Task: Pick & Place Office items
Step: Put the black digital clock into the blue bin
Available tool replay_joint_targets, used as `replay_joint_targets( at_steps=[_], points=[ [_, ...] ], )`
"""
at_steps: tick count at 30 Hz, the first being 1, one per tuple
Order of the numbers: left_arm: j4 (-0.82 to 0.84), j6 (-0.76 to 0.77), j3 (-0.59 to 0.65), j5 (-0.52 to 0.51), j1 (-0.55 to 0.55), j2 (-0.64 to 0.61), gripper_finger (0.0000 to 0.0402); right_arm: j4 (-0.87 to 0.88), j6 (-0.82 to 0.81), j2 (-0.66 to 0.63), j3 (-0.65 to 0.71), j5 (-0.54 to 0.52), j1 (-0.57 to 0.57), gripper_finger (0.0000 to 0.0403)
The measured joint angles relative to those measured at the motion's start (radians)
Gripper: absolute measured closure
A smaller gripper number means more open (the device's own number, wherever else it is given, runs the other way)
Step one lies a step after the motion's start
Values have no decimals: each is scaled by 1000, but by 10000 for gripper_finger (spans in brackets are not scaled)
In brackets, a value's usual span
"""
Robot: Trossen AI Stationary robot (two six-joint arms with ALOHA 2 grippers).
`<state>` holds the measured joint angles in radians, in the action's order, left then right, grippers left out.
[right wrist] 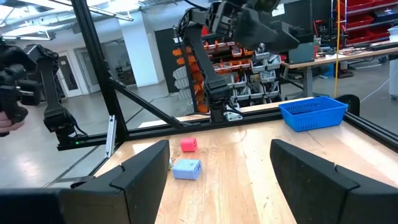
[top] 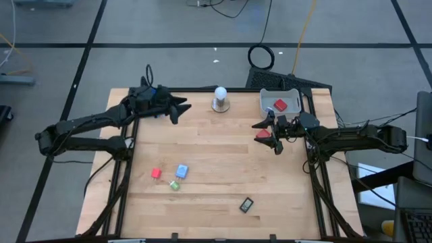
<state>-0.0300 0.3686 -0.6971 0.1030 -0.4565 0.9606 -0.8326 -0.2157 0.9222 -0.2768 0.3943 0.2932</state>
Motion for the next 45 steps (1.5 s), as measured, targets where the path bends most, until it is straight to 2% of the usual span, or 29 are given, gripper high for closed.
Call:
replay_joint_targets(
  at_steps=[5, 19, 24, 28, 32, 36, 42, 45],
  points=[
    [-21, -41, 0, -22, 78, 0, 172, 0, 0, 0, 0, 0, 0, 133],
    [-98, -34, 0, -26, 263, 1, 172, 0, 0, 0, 0, 0, 0, 133],
    [-218, -18, 0, -22, 292, 0, 172, 0, 0, 0, 0, 0, 0, 133],
    [-316, 7, 0, 20, 295, 0, 172, -4, 0, 0, 0, -3, 0, 133],
    [-349, -34, 0, 32, 303, 0, 172, -8, 0, 0, 0, -1, 0, 133],
    [-385, -68, 0, 24, 315, 1, 172, -18, -122, 0, 0, 0, -7, 133],
    [-450, -106, 0, 53, 328, -21, 172, -125, -364, 0, 0, 0, -7, 133],
    [-455, -97, 0, 54, 328, -32, 172, -171, -355, -2, 0, 0, -9, 133]
  ],
)
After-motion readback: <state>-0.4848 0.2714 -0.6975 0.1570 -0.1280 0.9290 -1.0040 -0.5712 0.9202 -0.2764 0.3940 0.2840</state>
